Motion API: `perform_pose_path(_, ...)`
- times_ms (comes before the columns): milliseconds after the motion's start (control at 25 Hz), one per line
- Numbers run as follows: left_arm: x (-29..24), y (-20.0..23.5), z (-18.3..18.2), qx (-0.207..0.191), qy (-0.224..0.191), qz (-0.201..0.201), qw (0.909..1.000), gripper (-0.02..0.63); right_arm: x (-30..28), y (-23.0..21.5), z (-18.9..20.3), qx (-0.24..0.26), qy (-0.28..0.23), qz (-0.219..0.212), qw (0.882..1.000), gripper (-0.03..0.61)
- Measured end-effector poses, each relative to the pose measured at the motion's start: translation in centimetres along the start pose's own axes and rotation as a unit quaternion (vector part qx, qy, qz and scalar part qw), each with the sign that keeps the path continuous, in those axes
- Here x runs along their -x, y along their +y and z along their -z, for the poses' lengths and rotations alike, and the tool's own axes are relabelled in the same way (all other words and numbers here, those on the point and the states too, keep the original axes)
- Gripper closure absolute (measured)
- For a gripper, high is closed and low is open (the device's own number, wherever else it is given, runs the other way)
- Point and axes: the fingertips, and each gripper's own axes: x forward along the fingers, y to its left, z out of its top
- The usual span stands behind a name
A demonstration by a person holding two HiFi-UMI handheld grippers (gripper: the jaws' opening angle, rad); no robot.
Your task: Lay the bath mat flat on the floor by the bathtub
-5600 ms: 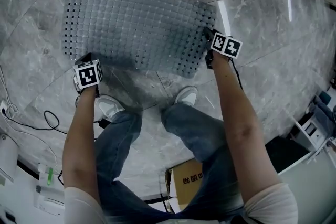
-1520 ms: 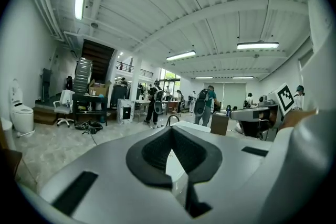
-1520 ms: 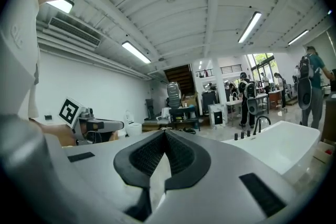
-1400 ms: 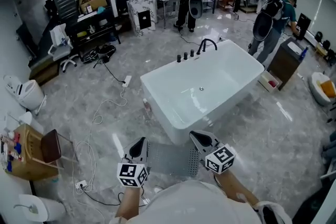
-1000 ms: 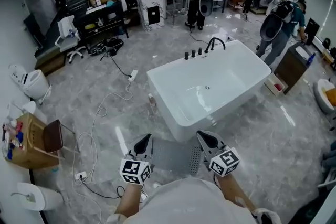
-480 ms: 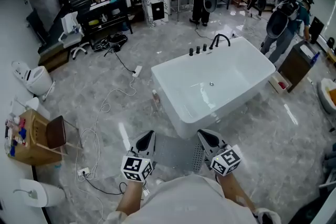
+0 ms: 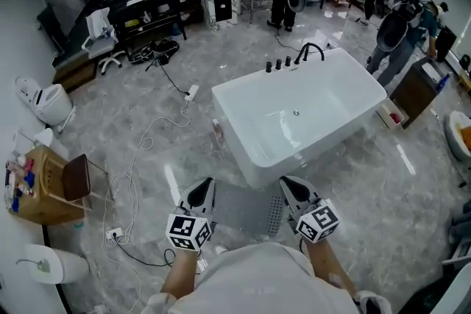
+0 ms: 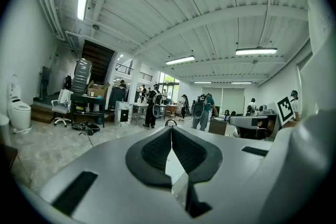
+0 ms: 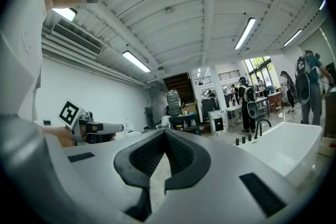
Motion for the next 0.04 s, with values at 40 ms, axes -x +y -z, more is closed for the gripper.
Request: perform_pose_path(40,-0.08,-0.02,0.00,0.001,0.000,-0.001,1.0000,0.598,0.09,-0.36,-0.04,0.004,0.002,0.003,1.000,0.552)
